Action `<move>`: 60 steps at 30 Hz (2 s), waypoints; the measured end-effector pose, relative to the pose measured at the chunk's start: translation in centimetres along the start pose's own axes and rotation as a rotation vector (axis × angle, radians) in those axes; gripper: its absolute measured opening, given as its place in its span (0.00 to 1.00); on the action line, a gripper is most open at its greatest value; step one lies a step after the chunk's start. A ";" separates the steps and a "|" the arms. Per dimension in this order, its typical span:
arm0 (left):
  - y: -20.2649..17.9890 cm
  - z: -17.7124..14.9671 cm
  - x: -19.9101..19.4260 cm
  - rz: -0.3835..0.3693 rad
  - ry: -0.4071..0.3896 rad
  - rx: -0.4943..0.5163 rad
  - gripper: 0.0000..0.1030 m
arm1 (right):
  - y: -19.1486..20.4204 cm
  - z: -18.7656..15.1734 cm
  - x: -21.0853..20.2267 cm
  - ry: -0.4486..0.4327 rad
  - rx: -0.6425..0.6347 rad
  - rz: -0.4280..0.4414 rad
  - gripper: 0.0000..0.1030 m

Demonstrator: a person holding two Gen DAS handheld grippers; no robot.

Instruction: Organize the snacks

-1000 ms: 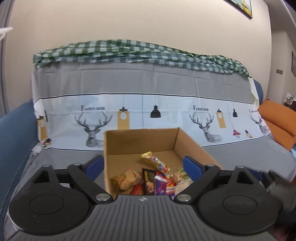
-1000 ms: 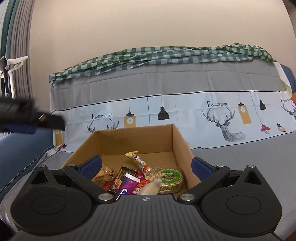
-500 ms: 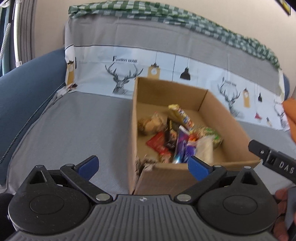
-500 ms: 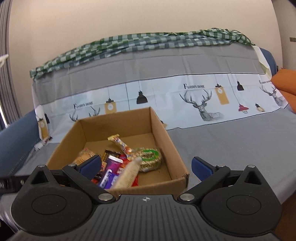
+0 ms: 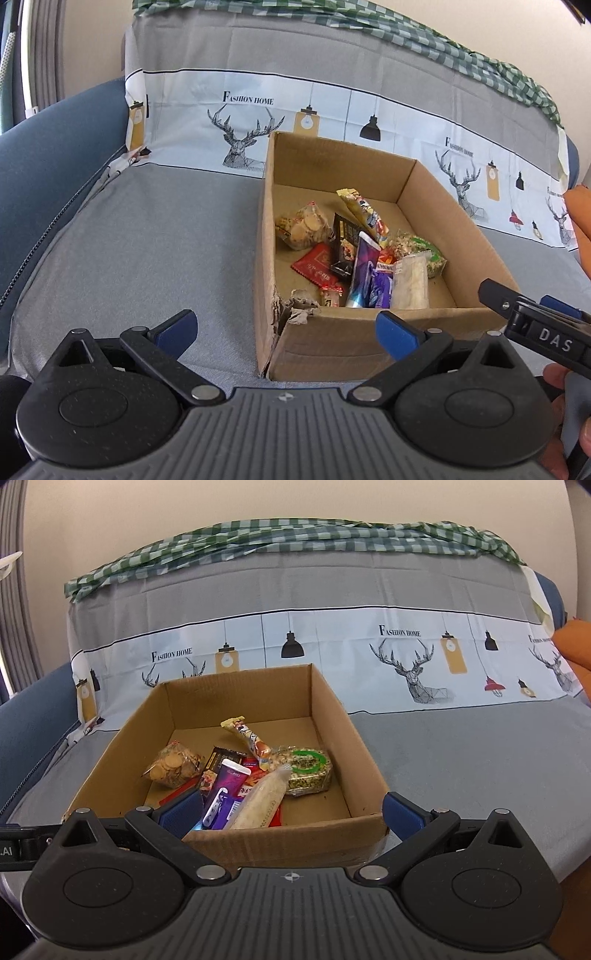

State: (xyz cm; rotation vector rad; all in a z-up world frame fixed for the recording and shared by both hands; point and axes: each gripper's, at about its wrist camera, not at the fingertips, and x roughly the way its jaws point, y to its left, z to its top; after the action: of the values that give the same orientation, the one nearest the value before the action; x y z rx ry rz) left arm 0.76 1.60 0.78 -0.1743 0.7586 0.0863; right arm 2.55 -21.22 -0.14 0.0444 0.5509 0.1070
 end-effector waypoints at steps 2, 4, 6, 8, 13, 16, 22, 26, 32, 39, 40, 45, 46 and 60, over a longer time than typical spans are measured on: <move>-0.1 -0.1 0.2 0.002 0.012 0.000 0.99 | 0.0 0.0 -0.1 -0.001 -0.002 0.001 0.99; -0.3 -0.1 0.4 0.001 0.022 0.007 0.99 | -0.1 0.0 -0.2 -0.003 0.001 0.001 0.99; -0.4 -0.2 0.4 0.003 0.024 0.014 0.99 | -0.3 0.0 -0.2 -0.001 0.005 -0.001 0.99; -0.5 -0.3 0.4 0.005 0.023 0.018 0.99 | -0.4 0.0 -0.2 0.001 0.012 -0.001 0.99; -0.6 -0.4 0.5 0.011 0.025 0.016 0.99 | -0.4 0.0 -0.2 0.000 0.007 0.002 0.99; -0.5 -0.3 0.5 0.011 0.025 0.016 0.99 | -0.3 0.0 -0.2 0.000 -0.001 0.003 0.99; -0.5 -0.3 0.5 0.011 0.026 0.015 0.99 | -0.2 0.0 -0.2 0.000 0.001 0.003 0.99; -0.5 -0.3 0.5 0.010 0.028 0.014 0.99 | -0.2 0.0 -0.2 0.000 0.000 0.002 0.99; -0.5 -0.4 0.6 0.010 0.029 0.015 0.99 | -0.1 -0.2 0.0 0.002 -0.008 0.003 0.99; -0.5 -0.4 0.6 0.008 0.019 0.022 0.99 | 0.0 -0.3 -0.1 0.002 -0.009 0.002 0.99; -0.5 -0.4 0.6 0.008 0.016 0.025 0.99 | 0.0 -0.3 0.0 0.002 -0.011 0.003 0.99; -1.0 -0.5 0.5 0.006 0.004 0.042 0.99 | 0.0 -0.3 0.0 0.002 -0.016 0.004 0.99; -1.0 -0.5 0.5 0.005 0.003 0.044 0.99 | 0.0 -0.3 0.0 0.002 -0.016 0.004 0.99; -1.3 -0.7 0.8 -0.003 -0.009 0.058 0.99 | 0.1 -0.2 0.0 0.000 -0.034 0.006 0.99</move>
State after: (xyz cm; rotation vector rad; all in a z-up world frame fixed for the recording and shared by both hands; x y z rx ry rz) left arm 1.06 0.25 -0.09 -0.1202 0.7507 0.0622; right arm 2.41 -21.08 -0.28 0.0126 0.5484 0.1218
